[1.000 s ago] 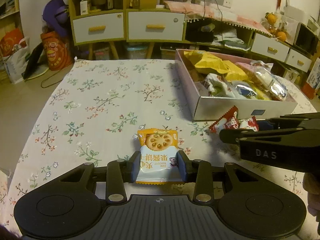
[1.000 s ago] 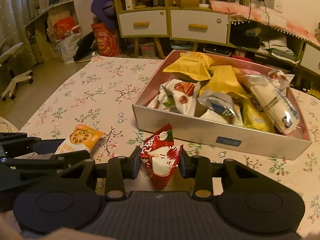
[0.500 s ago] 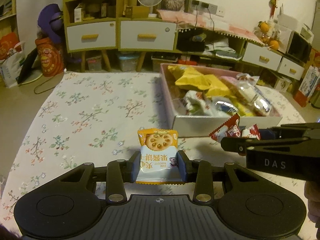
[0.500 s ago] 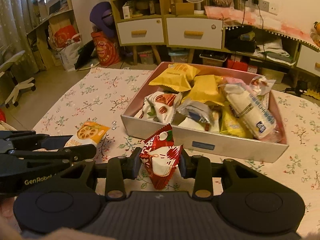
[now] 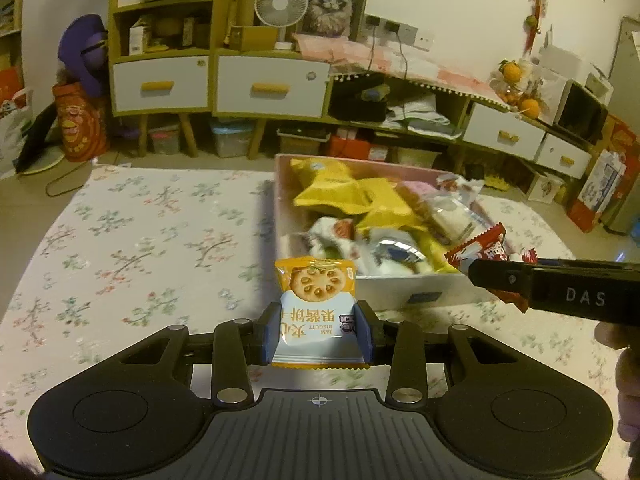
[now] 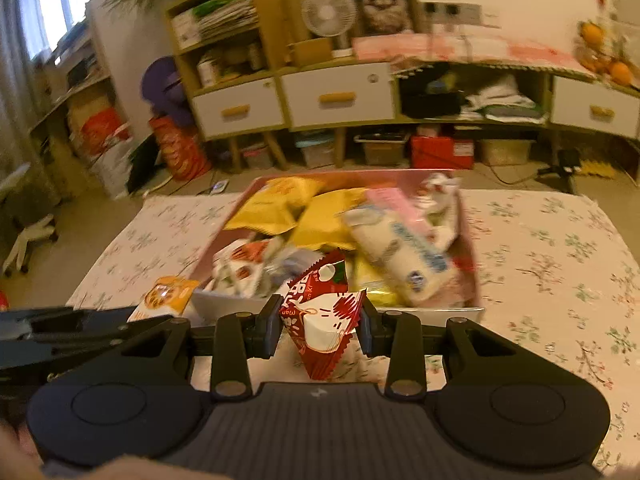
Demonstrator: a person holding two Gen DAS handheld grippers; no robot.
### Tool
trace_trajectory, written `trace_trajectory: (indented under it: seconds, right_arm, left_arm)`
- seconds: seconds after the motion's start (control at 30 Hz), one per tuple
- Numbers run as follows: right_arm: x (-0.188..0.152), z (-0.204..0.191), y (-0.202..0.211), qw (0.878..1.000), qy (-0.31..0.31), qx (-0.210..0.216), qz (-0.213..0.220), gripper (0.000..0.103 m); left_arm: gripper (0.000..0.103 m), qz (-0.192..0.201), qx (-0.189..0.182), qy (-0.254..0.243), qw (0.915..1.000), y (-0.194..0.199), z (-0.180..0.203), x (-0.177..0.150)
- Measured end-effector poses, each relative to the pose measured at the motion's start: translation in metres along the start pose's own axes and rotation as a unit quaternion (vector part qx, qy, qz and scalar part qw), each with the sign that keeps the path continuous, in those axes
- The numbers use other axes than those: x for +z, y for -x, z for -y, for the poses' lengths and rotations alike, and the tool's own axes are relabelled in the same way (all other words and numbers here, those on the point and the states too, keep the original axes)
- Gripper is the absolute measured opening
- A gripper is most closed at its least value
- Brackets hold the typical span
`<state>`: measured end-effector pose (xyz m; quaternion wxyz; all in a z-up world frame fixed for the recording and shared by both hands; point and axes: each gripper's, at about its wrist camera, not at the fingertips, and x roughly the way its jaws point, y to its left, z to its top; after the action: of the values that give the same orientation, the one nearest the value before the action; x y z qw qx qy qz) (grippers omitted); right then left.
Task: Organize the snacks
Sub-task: 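Carry both packets into the pink box and open both grippers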
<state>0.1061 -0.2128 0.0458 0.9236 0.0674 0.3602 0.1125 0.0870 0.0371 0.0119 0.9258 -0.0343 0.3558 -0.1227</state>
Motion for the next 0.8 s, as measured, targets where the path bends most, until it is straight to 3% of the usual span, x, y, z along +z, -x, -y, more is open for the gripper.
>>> trace_trajectory:
  seconds: [0.27, 0.43, 0.8]
  right_arm:
    - [0.005, 0.026, -0.009, 0.998, -0.063, 0.005, 0.011, 0.034]
    - [0.004, 0.036, -0.024, 0.993, -0.116, 0.033, 0.004, 0.034]
    - [0.002, 0.050, -0.031, 0.986, -0.164, 0.033, 0.011, 0.034]
  left_arm:
    - [0.036, 0.013, -0.017, 0.014, 0.9997, -0.020, 0.021, 0.013]
    - [0.036, 0.022, -0.023, 0.023, 0.9992, -0.034, 0.032, 0.020]
    - [0.036, 0.034, 0.002, 0.000, 0.9994, -0.065, 0.048, 0.024]
